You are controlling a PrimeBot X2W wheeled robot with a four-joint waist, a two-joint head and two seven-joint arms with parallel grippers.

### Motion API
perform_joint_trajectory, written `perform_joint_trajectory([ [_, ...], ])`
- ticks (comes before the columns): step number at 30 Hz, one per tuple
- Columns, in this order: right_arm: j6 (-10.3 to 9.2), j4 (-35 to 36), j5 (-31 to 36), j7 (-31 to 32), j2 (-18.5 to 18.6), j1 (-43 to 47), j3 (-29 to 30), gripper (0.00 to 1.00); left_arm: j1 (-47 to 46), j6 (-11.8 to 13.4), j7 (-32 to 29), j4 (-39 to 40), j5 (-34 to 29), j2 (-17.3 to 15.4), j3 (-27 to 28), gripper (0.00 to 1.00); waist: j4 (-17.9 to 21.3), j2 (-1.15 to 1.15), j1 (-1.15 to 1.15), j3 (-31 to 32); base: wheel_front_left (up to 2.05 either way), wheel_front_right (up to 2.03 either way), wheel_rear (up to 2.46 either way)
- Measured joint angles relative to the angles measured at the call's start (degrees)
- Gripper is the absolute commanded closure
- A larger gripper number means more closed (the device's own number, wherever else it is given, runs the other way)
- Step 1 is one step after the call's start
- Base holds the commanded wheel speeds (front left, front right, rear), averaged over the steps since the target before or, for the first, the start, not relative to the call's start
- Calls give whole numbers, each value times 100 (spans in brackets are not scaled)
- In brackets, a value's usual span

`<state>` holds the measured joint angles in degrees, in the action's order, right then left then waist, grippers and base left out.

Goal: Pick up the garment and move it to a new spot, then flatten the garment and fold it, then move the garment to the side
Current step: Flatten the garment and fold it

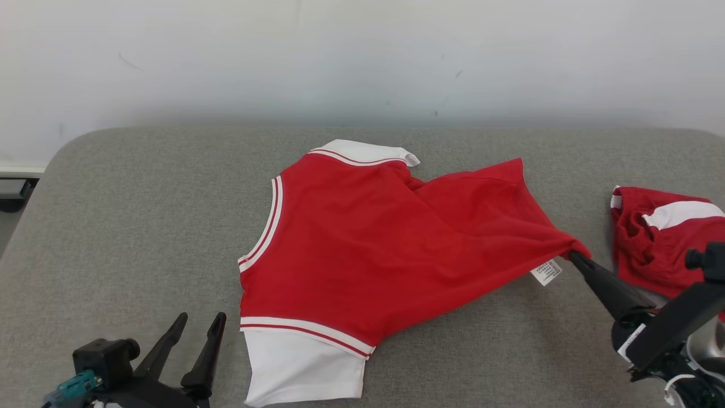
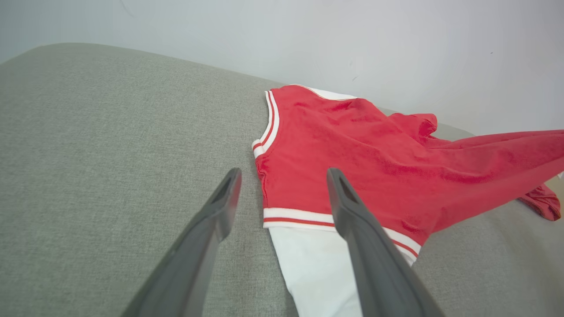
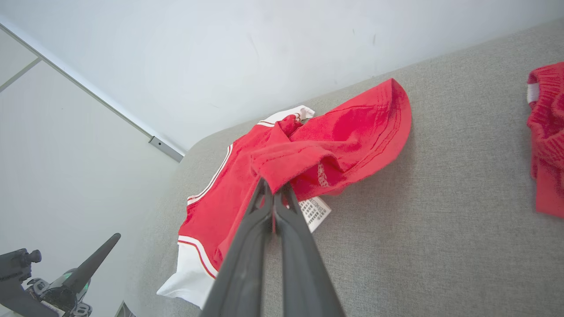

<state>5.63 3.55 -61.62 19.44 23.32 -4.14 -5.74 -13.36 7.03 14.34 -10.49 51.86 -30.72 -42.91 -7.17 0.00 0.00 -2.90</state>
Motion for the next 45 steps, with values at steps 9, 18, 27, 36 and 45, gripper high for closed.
perform_joint_trajectory([
  [9, -119, -125, -83, 183, 275, 227, 263, 100, 30, 2, 1, 32, -64, 16, 176, 0, -95, 0, 0, 69, 0, 0, 0],
  [18, -337, -608, 103, 435, 294, 496, -3, 95, 132, 3, 7, 96, -129, 41, 332, 0, -117, 0, 0, 96, 0, 0, 0],
  [27, -369, -486, 225, 535, 327, 516, -143, 0, 340, 7, 8, 221, -158, 16, 578, 0, 20, 0, 0, 82, 0, 0, 0],
  [36, -575, -436, 721, 530, 544, 739, -269, 0, 364, 8, 8, 237, -270, 83, 689, 0, 109, 0, 0, 9, 0, 0, 0],
  [45, -816, -250, 1652, 521, 936, 977, -591, 0, 382, 8, 8, 308, -355, 97, 746, 0, 116, 0, 0, -66, 0, 0, 0],
])
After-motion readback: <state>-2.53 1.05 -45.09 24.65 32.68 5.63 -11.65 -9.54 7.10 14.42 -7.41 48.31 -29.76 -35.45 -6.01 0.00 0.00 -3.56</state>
